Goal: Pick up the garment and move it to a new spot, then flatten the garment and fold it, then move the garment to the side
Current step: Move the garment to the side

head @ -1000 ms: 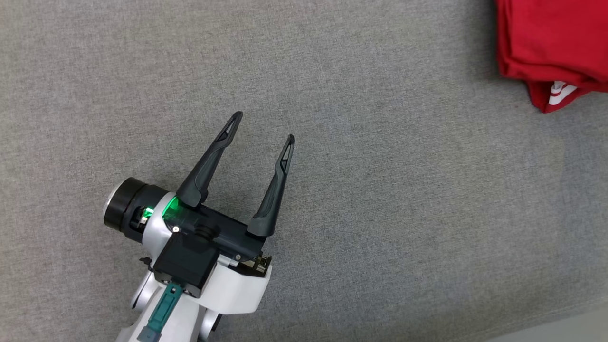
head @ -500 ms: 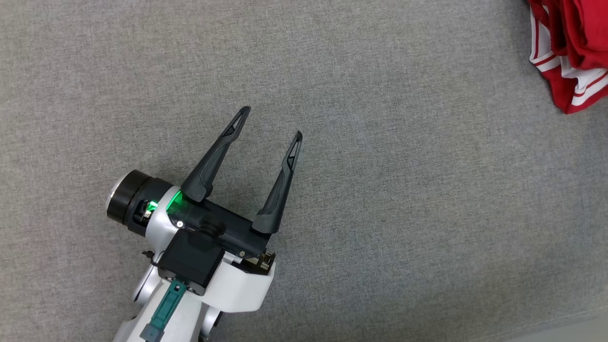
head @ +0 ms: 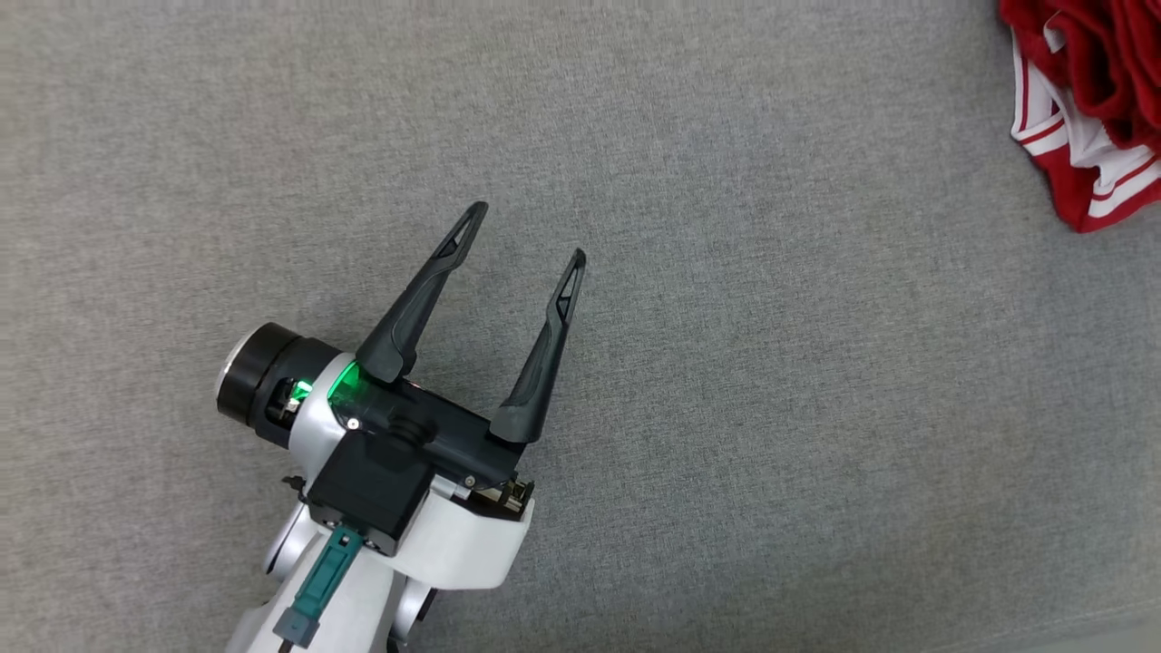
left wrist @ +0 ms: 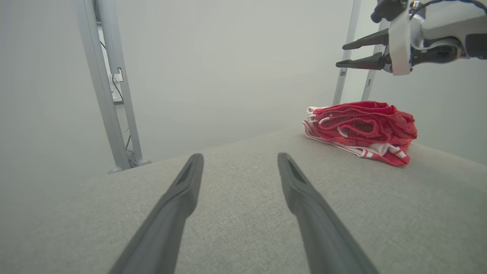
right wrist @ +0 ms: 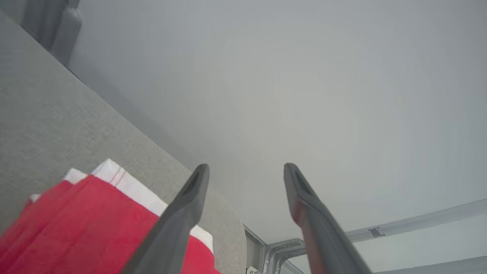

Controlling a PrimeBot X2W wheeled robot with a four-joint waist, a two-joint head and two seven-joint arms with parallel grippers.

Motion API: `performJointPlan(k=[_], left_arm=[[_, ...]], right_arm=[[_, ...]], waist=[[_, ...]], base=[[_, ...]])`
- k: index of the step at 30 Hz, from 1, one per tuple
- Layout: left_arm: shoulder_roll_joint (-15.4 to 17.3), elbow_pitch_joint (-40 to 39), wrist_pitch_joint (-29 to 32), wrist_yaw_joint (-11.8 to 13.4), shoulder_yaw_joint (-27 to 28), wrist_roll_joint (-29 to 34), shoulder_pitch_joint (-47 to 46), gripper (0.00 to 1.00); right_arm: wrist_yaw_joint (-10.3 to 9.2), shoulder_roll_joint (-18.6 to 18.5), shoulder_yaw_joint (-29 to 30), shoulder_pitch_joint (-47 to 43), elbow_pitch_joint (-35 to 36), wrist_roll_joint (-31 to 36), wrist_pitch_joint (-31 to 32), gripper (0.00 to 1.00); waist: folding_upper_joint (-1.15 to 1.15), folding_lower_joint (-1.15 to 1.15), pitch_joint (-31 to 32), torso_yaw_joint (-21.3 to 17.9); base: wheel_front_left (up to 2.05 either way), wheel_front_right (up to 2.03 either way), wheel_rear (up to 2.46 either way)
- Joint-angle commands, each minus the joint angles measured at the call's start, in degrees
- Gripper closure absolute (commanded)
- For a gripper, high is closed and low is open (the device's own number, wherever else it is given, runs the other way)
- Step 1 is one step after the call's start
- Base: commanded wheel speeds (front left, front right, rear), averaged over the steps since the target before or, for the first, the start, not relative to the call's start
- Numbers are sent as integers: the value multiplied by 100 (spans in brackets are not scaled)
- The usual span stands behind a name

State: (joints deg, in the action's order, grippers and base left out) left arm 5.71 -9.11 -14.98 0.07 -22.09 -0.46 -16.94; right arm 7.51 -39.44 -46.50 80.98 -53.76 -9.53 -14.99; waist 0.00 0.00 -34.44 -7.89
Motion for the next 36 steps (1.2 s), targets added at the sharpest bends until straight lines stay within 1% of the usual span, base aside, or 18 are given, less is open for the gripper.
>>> performJointPlan(k=[1,2,3,4,6,7,8,13,17,20,24,26,30,33,36], left_arm=[[-19,29,-22,61,27,-79,-9,0],[-27,53,-22,79,37,-93,31,0],[-27,53,-22,79,37,-93,31,0],[-37,71,-22,116,53,-116,64,0],[-63,119,-22,171,82,-171,127,0],[-97,190,-22,227,118,-223,174,0],[-113,223,-22,269,134,-254,207,0],[-185,406,-22,437,315,-521,402,0],[-222,523,-22,597,524,-738,581,0],[-242,663,-22,813,730,-869,747,0],[-261,816,-22,968,894,-1066,948,0],[-266,895,-22,958,934,-1140,1044,0],[-264,1133,-22,756,983,-1247,1349,0],[-265,1319,-22,708,1102,-1323,1647,0],[-266,1410,-22,709,1203,-1380,1906,0]], right_arm=[[-4,191,471,-479,356,153,-25,0],[-4,306,724,-672,594,275,-26,0],[-4,306,724,-672,594,275,-26,0],[-4,445,964,-889,818,392,-26,0],[-4,763,1374,-1349,1216,536,-26,0],[-4,1107,1697,-1824,1580,547,-27,0],[-4,1263,1833,-2034,1742,523,-27,0],[-4,1906,2226,-2981,2401,294,-27,0],[-4,2312,2543,-3760,2833,76,-28,0],[-4,2561,2770,-4357,3121,-18,-28,0],[-4,2818,3062,-5159,3470,-34,-28,0],[-3,2971,3262,-5573,3659,-1,-28,0],[-3,3243,3654,-6436,3847,15,-28,0],[-3,3367,3790,-7009,3938,46,-28,0],[-3,3408,3835,-7447,4061,160,-29,0]], waist=[[0,0,144,57],[0,0,207,79],[0,0,207,79],[0,0,273,97],[0,0,412,145],[0,0,561,205],[0,0,637,236],[0,0,1057,412],[0,0,1425,532],[0,0,1731,591],[0,0,2179,651],[0,0,2380,667],[0,0,2872,699],[0,0,3188,711],[0,0,3380,706]], base=[[0,0,0],[0,0,0],[0,0,0],[0,0,0],[0,0,0],[0,0,0],[0,0,0],[0,0,0],[0,0,0],[0,0,0],[0,0,0],[0,0,0],[0,0,0],[0,0,0],[0,0,0]])
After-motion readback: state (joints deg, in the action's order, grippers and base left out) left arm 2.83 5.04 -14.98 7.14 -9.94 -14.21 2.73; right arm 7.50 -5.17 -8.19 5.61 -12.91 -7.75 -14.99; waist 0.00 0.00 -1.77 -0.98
